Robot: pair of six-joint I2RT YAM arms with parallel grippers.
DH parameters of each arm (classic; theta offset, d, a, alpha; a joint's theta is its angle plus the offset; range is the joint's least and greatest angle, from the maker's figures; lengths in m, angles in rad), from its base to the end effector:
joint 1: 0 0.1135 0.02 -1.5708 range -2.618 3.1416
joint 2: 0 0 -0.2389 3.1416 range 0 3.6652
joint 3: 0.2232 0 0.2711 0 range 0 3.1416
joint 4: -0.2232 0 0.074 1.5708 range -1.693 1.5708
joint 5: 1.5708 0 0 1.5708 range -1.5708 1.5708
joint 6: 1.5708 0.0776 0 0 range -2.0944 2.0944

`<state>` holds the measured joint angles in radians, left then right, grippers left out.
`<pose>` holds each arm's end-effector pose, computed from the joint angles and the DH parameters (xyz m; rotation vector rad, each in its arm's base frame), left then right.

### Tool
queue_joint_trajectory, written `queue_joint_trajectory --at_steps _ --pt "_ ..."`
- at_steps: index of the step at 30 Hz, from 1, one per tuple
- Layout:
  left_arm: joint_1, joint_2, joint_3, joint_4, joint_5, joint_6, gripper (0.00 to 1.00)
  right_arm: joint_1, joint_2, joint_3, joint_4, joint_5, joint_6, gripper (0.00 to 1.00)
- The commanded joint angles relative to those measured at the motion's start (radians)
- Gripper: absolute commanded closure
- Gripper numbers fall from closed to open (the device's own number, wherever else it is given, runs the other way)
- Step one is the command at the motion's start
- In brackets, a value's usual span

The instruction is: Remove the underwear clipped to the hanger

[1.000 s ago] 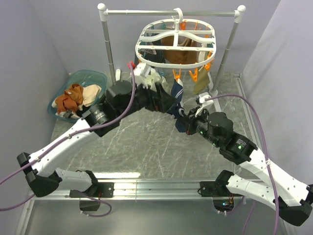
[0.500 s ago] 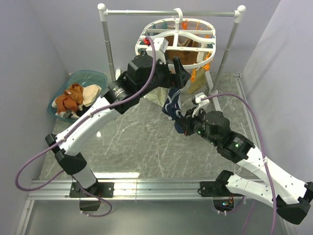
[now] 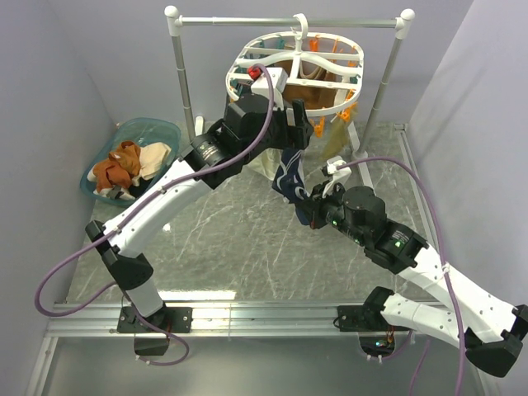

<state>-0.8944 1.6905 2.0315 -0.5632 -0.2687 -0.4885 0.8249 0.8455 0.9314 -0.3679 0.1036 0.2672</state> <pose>0.2807 -0.3168 0.4629 0.1759 1.8398 -0.7452 0.1857 0.1892 0.3327 -0.4524 1.8495 0.6581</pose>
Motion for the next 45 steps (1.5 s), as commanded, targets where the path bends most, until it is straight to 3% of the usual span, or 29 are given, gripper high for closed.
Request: queue_joint_trajectory --at_steps 1,4,5,10,16,19,21,22,24,25,26,28,33,37,40,45 --pt "-0.005 0.041 0.068 0.052 -0.027 0.054 0.16 0.0 0.007 0.055 0.011 -0.019 -0.009 1.0" --pt "-0.005 0.095 0.127 0.043 -0.024 0.083 0.25 0.002 0.01 0.061 0.007 -0.022 -0.011 1.0" --pt "-0.005 0.11 0.16 0.037 -0.024 0.091 0.33 0.003 0.013 0.064 0.006 -0.024 -0.013 1.0" --pt "-0.006 0.147 0.199 0.022 -0.058 0.123 0.56 0.0 0.018 0.07 0.007 -0.025 -0.016 1.0" --pt "-0.005 0.117 0.171 0.056 -0.087 0.146 0.96 0.0 0.024 0.067 0.011 -0.031 -0.013 1.0" --pt "-0.006 0.107 0.171 0.059 -0.077 0.142 1.0 0.002 0.026 0.067 0.007 -0.028 -0.013 1.0" --pt "-0.006 0.088 0.153 0.08 -0.052 0.139 0.82 0.002 0.026 0.067 0.006 -0.024 -0.013 1.0" --pt "-0.005 0.074 0.141 0.089 -0.02 0.134 0.51 0.0 0.023 0.069 0.001 -0.018 -0.011 1.0" --pt "-0.005 0.02 0.073 0.115 0.009 0.12 0.26 0.002 0.018 0.064 -0.003 -0.016 -0.011 1.0" --pt "-0.006 -0.003 0.043 0.14 0.023 0.111 0.07 0.0 0.015 0.066 -0.011 -0.019 -0.01 1.0" --pt "-0.006 -0.029 -0.024 0.15 0.052 0.104 0.01 0.002 0.014 0.064 -0.019 -0.025 -0.01 1.0" --pt "-0.005 -0.118 -0.107 0.178 0.085 0.077 0.01 0.002 0.012 0.067 -0.041 -0.042 -0.005 1.0" --pt "-0.005 -0.403 -0.486 0.264 0.206 0.027 0.01 0.0 0.0 0.06 -0.075 -0.14 0.015 1.0" --pt "-0.005 -0.612 -0.831 0.417 0.426 0.042 0.01 0.0 0.009 0.076 -0.095 -0.223 0.043 1.0" --pt "-0.003 -0.706 -0.976 0.471 0.537 0.062 0.0 0.0 0.039 0.116 -0.112 -0.313 0.044 1.0" --pt "-0.005 -0.71 -1.053 0.485 0.701 0.166 0.01 -0.001 0.118 0.213 -0.117 -0.507 0.05 1.0"
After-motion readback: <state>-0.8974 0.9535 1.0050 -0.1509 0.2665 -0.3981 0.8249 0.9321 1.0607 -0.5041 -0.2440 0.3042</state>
